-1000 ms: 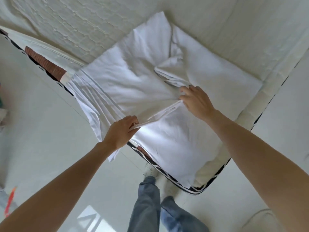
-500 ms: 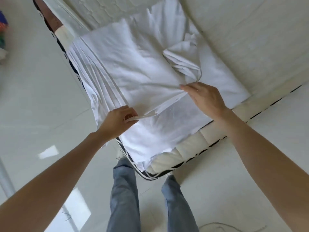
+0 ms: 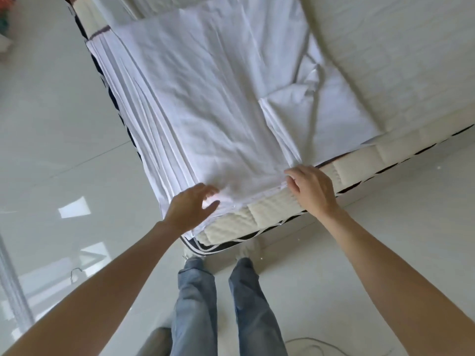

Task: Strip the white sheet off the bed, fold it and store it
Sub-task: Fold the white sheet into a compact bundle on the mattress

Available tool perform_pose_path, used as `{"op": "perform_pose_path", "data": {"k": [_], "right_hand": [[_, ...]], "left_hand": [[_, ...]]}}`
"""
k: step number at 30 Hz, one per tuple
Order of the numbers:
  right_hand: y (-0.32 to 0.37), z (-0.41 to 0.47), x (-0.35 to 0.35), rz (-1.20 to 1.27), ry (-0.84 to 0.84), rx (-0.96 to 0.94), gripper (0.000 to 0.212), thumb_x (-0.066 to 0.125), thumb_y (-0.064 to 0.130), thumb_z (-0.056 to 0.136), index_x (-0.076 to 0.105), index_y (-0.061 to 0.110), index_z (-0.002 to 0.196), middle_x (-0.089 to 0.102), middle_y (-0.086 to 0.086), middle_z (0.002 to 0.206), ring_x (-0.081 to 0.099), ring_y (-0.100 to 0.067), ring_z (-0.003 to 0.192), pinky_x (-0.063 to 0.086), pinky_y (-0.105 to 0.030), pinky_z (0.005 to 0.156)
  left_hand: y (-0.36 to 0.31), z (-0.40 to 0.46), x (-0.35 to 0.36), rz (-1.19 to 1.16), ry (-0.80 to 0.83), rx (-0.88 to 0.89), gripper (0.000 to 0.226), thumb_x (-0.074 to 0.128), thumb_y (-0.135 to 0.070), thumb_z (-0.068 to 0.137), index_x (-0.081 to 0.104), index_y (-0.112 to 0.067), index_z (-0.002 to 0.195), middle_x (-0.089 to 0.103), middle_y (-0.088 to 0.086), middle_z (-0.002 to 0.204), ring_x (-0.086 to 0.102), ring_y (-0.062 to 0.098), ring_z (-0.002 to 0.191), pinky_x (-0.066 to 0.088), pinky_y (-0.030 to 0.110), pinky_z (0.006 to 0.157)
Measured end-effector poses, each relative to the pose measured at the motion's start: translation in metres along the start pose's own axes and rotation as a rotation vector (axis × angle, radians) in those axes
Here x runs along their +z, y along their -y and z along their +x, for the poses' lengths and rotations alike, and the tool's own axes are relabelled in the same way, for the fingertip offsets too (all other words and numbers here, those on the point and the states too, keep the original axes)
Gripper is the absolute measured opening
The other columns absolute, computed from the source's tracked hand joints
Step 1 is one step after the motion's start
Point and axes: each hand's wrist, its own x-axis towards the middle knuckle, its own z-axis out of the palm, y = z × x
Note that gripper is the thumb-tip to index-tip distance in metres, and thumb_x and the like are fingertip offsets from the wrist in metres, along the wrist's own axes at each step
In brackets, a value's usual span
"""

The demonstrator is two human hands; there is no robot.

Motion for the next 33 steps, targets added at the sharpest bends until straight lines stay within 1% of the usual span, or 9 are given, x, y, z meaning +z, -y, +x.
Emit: {"op": "perform_pose_path", "data": {"k": [4, 8, 12, 17, 20, 23, 26, 30, 33], "right_hand": [[-0.002, 0.047, -0.02, -0.092, -0.134, 0.033, 0.019, 0.067, 0.02, 0.078, 0.065, 0.012, 0.095, 0.065, -0.006, 0.085, 0.057, -0.031, 0.078, 0.045, -0.037, 0.065], [0.0, 0.106, -0.005, -0.192, 0.115, 0.196, 0.054, 0.069, 0.037, 0.079, 0.05, 0.01, 0.121, 0.056, -0.014, 0.113, 0.053, -0.035, 0.098, 0.041, -0.043, 0.08], [-0.007, 0.135, 0.019, -0.281, 0.341, 0.316, 0.074, 0.064, 0.027, 0.085, 0.021, 0.011, 0.144, 0.046, -0.017, 0.13, 0.05, -0.034, 0.112, 0.043, -0.04, 0.086], [-0.053, 0.127, -0.027, 0.24, -0.228, 0.375, 0.057, 0.055, -0.001, 0.082, 0.041, 0.012, 0.136, 0.06, -0.008, 0.113, 0.06, -0.023, 0.097, 0.044, -0.031, 0.081], [-0.078, 0.082, -0.044, 0.451, -0.45, 0.707, 0.064, 0.055, -0.001, 0.082, 0.033, 0.014, 0.14, 0.061, -0.004, 0.108, 0.058, -0.016, 0.085, 0.041, -0.024, 0.074], [-0.109, 0.034, -0.027, 0.461, -0.263, 0.99, 0.065, 0.055, 0.004, 0.086, 0.024, 0.003, 0.143, 0.059, -0.013, 0.122, 0.063, -0.026, 0.097, 0.042, -0.028, 0.071], [-0.15, 0.016, -0.017, 0.481, -0.216, 0.963, 0.065, 0.06, 0.016, 0.089, 0.026, -0.003, 0.141, 0.044, -0.014, 0.14, 0.059, -0.025, 0.109, 0.046, -0.028, 0.077], [-0.189, 0.042, -0.018, 0.429, -0.097, 0.808, 0.053, 0.059, 0.033, 0.09, 0.044, 0.003, 0.131, 0.057, -0.014, 0.122, 0.052, -0.031, 0.112, 0.043, -0.038, 0.09], [-0.205, 0.063, -0.018, 0.248, 0.097, 0.773, 0.048, 0.058, 0.04, 0.088, 0.053, 0.003, 0.117, 0.065, -0.018, 0.1, 0.057, -0.036, 0.098, 0.041, -0.041, 0.082]], "left_hand": [[-0.025, 0.038, -0.008, 0.075, -0.211, 0.11, 0.044, 0.061, -0.038, 0.086, 0.053, -0.023, 0.127, 0.053, 0.001, 0.132, 0.048, 0.024, 0.123, 0.043, 0.042, 0.099], [-0.045, 0.088, -0.002, 0.148, -0.014, 0.006, 0.068, 0.05, -0.054, 0.087, 0.025, -0.028, 0.145, 0.018, -0.001, 0.156, 0.012, 0.022, 0.144, 0.017, 0.043, 0.115], [-0.046, 0.107, 0.006, 0.277, 0.143, -0.08, 0.065, 0.041, -0.061, 0.088, 0.02, -0.036, 0.145, 0.019, -0.003, 0.155, 0.017, 0.022, 0.141, 0.019, 0.04, 0.111], [-0.052, 0.123, -0.014, 0.177, 0.073, -0.09, 0.059, 0.041, -0.056, 0.09, 0.032, -0.028, 0.141, 0.041, 0.002, 0.143, 0.043, 0.025, 0.126, 0.037, 0.04, 0.099], [-0.07, 0.131, -0.022, 0.126, 0.053, 0.048, 0.061, 0.041, -0.06, 0.088, 0.034, -0.028, 0.14, 0.041, 0.0, 0.142, 0.044, 0.022, 0.127, 0.041, 0.04, 0.098], [-0.09, 0.141, -0.017, 0.169, 0.121, 0.15, 0.067, 0.04, -0.068, 0.084, 0.033, -0.032, 0.14, 0.039, -0.004, 0.143, 0.042, 0.02, 0.128, 0.042, 0.042, 0.098], [-0.113, 0.162, -0.005, 0.177, 0.116, 0.183, 0.06, 0.043, -0.058, 0.089, 0.034, -0.029, 0.14, 0.039, -0.004, 0.143, 0.04, 0.018, 0.128, 0.042, 0.039, 0.095], [-0.145, 0.206, 0.005, 0.11, 0.02, 0.281, 0.046, 0.045, -0.036, 0.095, 0.039, -0.02, 0.138, 0.045, -0.002, 0.139, 0.043, 0.02, 0.125, 0.046, 0.037, 0.092], [-0.174, 0.251, 0.013, 0.099, -0.016, 0.346, 0.043, 0.045, -0.019, 0.096, 0.04, -0.019, 0.138, 0.042, -0.005, 0.142, 0.04, 0.018, 0.126, 0.046, 0.035, 0.092]]}}
